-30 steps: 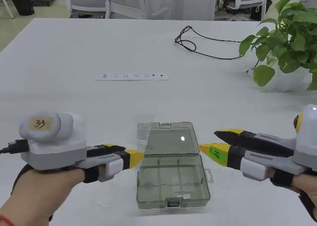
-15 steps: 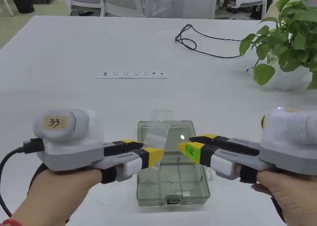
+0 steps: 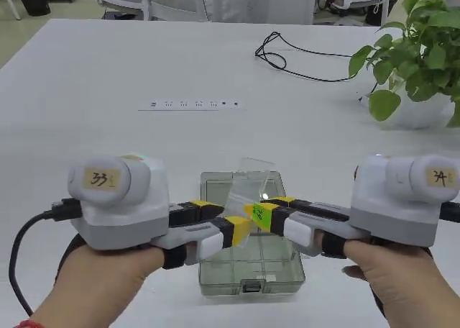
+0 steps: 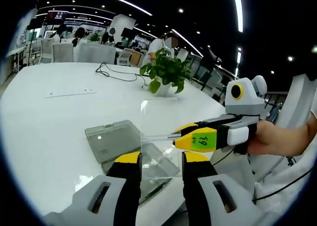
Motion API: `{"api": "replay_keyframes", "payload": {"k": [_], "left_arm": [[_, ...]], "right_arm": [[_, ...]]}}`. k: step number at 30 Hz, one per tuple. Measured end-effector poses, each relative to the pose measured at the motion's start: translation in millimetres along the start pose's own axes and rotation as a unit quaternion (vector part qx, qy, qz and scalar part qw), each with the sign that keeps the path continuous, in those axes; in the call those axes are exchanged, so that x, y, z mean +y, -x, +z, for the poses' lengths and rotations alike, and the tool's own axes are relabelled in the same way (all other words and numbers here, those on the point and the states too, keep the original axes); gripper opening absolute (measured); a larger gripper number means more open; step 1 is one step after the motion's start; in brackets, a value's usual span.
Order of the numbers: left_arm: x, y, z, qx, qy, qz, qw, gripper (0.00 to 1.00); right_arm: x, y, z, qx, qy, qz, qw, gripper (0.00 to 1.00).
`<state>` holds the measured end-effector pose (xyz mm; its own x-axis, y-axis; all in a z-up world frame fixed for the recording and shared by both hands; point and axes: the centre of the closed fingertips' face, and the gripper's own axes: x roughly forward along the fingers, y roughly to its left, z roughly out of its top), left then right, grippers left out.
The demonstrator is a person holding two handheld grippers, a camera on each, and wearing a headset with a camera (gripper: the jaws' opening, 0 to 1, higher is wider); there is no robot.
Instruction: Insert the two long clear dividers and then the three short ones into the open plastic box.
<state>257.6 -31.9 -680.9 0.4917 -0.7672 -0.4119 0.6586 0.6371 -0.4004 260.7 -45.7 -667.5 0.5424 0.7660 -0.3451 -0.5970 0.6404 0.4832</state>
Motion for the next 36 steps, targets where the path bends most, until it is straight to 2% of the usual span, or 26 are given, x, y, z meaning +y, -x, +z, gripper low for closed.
{"api": "replay_keyframes", "payload": {"k": [4, 6, 10, 14, 22, 29, 36], "left_arm": [[-1.5, 0.2, -0.5, 0.000, -0.002, -0.002, 1.0000, 0.30], [-1.5, 0.5, -0.8, 0.000, -0.002, -0.003, 1.0000, 0.30], [-1.3, 0.0, 0.1, -0.006, 0.004, -0.002, 1.0000, 0.31], [0.0, 0.9, 1.4, -0.009, 0.009, 0.000, 0.9999, 0.31], [-1.3, 2.7, 3.3, -0.013, 0.002, -0.007, 0.9999, 0.33], [0.0, 6.5, -0.3, -0.011, -0.024, -0.013, 0.9996, 0.41], [4.4, 12.2, -7.2, 0.000, -0.053, -0.018, 0.9984, 0.47]], "right_arm": [[-1.0, -1.8, 0.4, -0.002, -0.007, -0.003, 1.0000, 0.14], [-0.3, -2.5, 0.2, 0.000, -0.011, -0.003, 0.9999, 0.09], [2.5, -6.0, 0.9, -0.001, -0.024, -0.006, 0.9997, 0.08], [3.7, -7.1, 0.9, 0.004, -0.019, -0.011, 0.9998, 0.07], [1.8, -7.7, 1.9, 0.007, -0.031, -0.012, 0.9994, 0.06], [-6.6, -3.0, 5.8, 0.008, -0.047, -0.020, 0.9986, 0.07], [-12.6, 2.2, 7.2, 0.024, -0.062, -0.033, 0.9972, 0.07]]}}
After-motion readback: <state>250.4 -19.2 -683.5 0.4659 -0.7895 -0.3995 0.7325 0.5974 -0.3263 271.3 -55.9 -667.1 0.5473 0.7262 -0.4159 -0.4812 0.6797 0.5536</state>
